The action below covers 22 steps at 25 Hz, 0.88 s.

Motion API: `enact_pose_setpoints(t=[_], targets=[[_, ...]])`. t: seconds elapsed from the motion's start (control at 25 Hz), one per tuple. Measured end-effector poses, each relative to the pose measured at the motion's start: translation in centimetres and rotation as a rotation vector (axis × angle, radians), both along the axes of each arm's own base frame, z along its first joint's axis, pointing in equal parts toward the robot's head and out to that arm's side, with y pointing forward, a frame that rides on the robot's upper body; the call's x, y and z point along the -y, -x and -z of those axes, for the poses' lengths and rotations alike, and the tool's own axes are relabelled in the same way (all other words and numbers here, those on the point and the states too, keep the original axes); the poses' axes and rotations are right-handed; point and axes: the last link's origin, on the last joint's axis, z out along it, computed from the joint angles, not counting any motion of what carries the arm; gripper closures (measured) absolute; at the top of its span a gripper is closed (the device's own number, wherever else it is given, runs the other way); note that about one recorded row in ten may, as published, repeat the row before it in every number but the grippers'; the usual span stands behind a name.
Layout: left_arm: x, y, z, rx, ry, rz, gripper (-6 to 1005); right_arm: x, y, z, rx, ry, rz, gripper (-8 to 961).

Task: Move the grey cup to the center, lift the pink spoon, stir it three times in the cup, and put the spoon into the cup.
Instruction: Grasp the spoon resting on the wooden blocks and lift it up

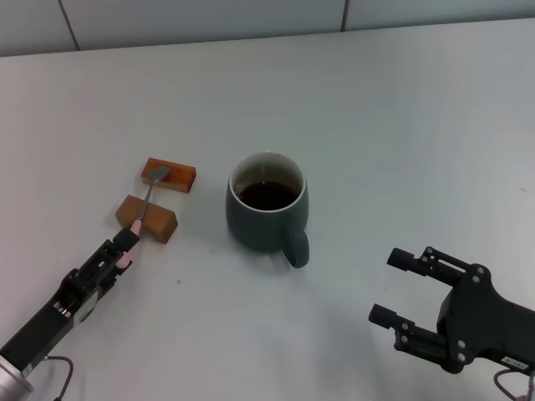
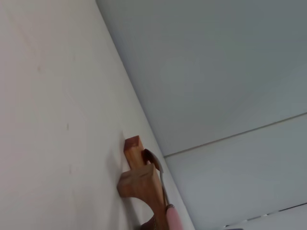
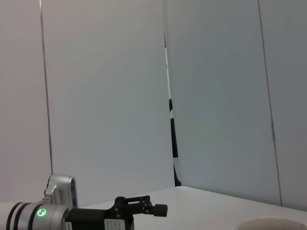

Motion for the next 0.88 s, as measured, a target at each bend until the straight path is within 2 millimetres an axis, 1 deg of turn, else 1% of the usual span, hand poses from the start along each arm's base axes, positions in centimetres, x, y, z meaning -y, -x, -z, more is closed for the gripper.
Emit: enact_pose_setpoints(t=[0.48,0.88], targets=[[-1.1,-0.6,0.4,0.005,0.025,0.010,147,-0.2,0.1,0.1,0.001,0.006,-0.005,239],[-1.5,-0.6,0.6,0.011,0.039,0.002,147,-0.4,0.3,0.1,-0.003,0.010,-0.008,240]])
